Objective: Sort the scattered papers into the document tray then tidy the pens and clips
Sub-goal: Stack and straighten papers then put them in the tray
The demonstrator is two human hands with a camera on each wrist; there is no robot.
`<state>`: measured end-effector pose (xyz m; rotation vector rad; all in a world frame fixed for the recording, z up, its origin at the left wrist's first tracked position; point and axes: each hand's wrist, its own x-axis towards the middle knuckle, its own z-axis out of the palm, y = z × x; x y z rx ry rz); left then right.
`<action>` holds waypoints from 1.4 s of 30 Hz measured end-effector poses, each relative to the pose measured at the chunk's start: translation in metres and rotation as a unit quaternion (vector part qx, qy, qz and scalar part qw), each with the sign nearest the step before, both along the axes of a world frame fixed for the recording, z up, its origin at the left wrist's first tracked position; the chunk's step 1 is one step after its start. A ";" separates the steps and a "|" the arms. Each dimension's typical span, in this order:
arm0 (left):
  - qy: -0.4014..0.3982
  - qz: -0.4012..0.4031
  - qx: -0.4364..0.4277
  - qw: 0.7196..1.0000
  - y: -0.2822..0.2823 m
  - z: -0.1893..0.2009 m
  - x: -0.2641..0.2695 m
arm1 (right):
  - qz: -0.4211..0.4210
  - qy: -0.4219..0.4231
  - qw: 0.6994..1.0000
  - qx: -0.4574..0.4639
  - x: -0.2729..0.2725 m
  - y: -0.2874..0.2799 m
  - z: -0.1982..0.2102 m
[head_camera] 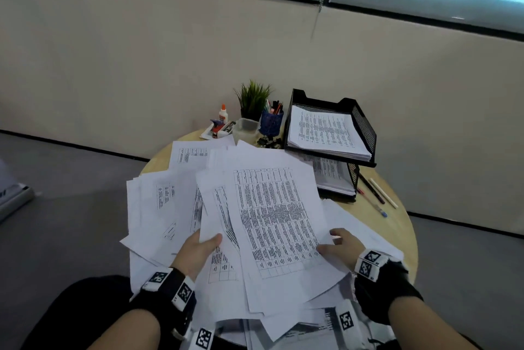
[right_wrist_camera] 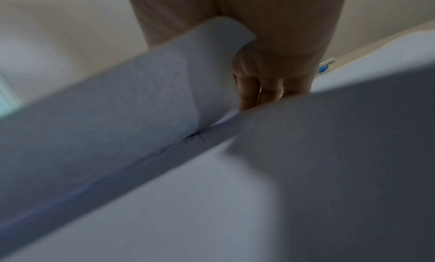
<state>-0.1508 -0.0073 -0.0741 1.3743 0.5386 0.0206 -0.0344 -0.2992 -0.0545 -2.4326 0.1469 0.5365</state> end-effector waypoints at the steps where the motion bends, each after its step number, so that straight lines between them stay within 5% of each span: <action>1: -0.001 -0.007 0.001 1.000 -0.002 -0.001 0.000 | 0.001 0.013 1.000 0.019 0.000 0.000 -0.002; 4: -0.007 -0.026 0.025 0.999 -0.008 -0.002 -0.002 | 0.043 0.064 0.997 0.023 -0.007 0.005 -0.006; 11: 0.018 -0.074 0.070 0.995 -0.009 -0.003 0.000 | 0.113 0.016 0.993 -0.030 -0.018 0.022 -0.005; 19: -0.010 -0.046 0.079 0.996 -0.007 -0.004 0.000 | 0.025 0.026 0.977 -0.211 -0.007 -0.010 0.004; 23: -0.008 -0.047 0.081 0.996 -0.006 -0.009 -0.001 | -0.065 0.072 0.969 -0.227 -0.006 -0.043 -0.005; 34: -0.030 -0.056 0.006 0.998 -0.003 -0.020 0.003 | -0.063 0.042 0.969 -0.234 -0.009 -0.057 -0.002; 37: -0.041 -0.066 -0.013 0.997 -0.009 -0.015 0.001 | -0.061 -0.057 0.992 -0.090 -0.016 -0.040 -0.005; 40: -0.049 -0.084 -0.019 0.995 -0.012 -0.015 -0.001 | -0.053 -0.049 0.990 0.122 -0.027 -0.018 -0.011; 42: -0.047 -0.090 -0.008 0.995 -0.013 -0.017 -0.001 | -0.031 -0.049 0.987 0.151 -0.029 -0.010 -0.014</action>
